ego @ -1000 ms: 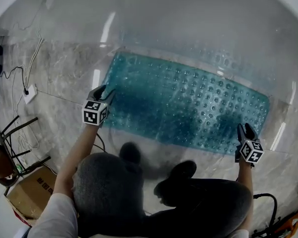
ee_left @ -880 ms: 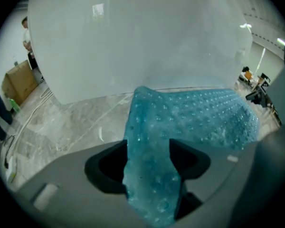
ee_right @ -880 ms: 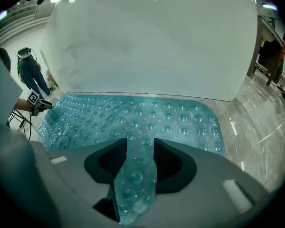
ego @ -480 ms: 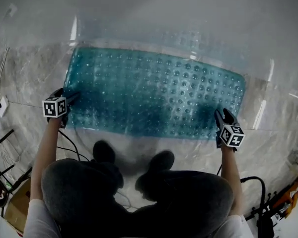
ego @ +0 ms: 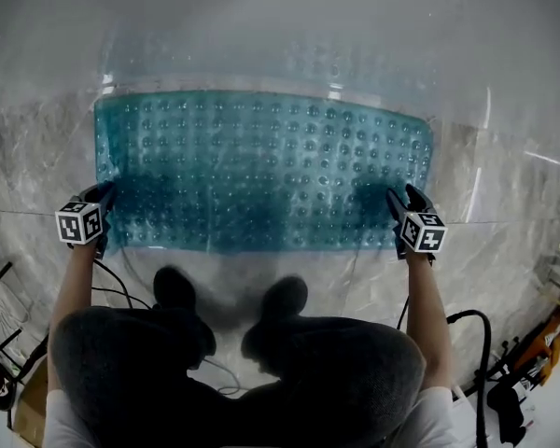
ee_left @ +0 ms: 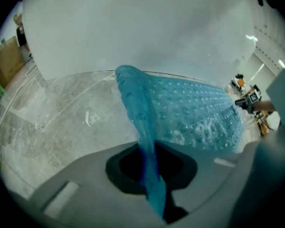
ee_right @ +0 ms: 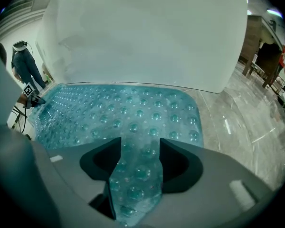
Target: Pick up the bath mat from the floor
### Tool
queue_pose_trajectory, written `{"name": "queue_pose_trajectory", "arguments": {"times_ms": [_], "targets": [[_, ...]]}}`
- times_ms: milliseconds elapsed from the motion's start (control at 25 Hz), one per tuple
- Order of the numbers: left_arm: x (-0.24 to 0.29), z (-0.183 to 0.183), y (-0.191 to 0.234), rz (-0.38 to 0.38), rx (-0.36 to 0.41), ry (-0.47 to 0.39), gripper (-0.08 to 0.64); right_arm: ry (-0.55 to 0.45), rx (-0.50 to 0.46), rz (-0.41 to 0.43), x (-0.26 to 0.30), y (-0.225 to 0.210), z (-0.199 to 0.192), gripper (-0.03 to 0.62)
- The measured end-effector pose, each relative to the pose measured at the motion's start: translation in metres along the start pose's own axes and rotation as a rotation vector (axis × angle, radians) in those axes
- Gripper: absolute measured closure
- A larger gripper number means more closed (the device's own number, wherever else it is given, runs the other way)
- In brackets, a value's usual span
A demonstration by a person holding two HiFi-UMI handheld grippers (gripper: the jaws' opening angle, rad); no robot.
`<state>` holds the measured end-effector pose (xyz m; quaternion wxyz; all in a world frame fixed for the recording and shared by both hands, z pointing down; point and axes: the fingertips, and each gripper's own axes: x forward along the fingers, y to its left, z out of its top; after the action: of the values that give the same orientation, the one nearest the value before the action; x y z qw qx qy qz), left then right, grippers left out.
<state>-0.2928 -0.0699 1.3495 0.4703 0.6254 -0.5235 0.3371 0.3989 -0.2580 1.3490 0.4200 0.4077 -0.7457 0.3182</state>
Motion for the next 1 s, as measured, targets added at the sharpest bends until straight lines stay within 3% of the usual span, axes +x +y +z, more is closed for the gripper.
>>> {"name": "queue_pose_trajectory", "arguments": {"times_ms": [120, 280, 400, 520, 680, 840, 1000], "targets": [[0.000, 0.003, -0.007, -0.004, 0.028, -0.001, 0.537, 0.025, 0.030, -0.036, 0.001, -0.026, -0.004, 0.299], [-0.004, 0.002, -0.008, -0.015, 0.031, -0.011, 0.534, 0.049, 0.133, -0.095, 0.004, -0.061, -0.014, 0.196], [-0.003, 0.001, -0.007, -0.011, 0.039, -0.016, 0.534, 0.083, 0.192, -0.096, 0.009, -0.073, -0.019, 0.116], [0.001, 0.001, -0.005, -0.005, 0.061, -0.016, 0.531, 0.110, 0.214, -0.071, 0.015, -0.077, -0.025, 0.091], [0.003, 0.000, -0.003, -0.020, 0.067, -0.031, 0.523, 0.099, 0.194, -0.046, 0.016, -0.071, -0.024, 0.142], [0.003, 0.001, -0.004, -0.040, 0.073, -0.039, 0.528, 0.092, 0.140, -0.015, 0.017, -0.047, -0.023, 0.342], [-0.003, 0.006, -0.012, -0.067, 0.101, -0.044, 0.538, 0.099, 0.076, -0.029, 0.009, -0.030, -0.014, 0.462]]}}
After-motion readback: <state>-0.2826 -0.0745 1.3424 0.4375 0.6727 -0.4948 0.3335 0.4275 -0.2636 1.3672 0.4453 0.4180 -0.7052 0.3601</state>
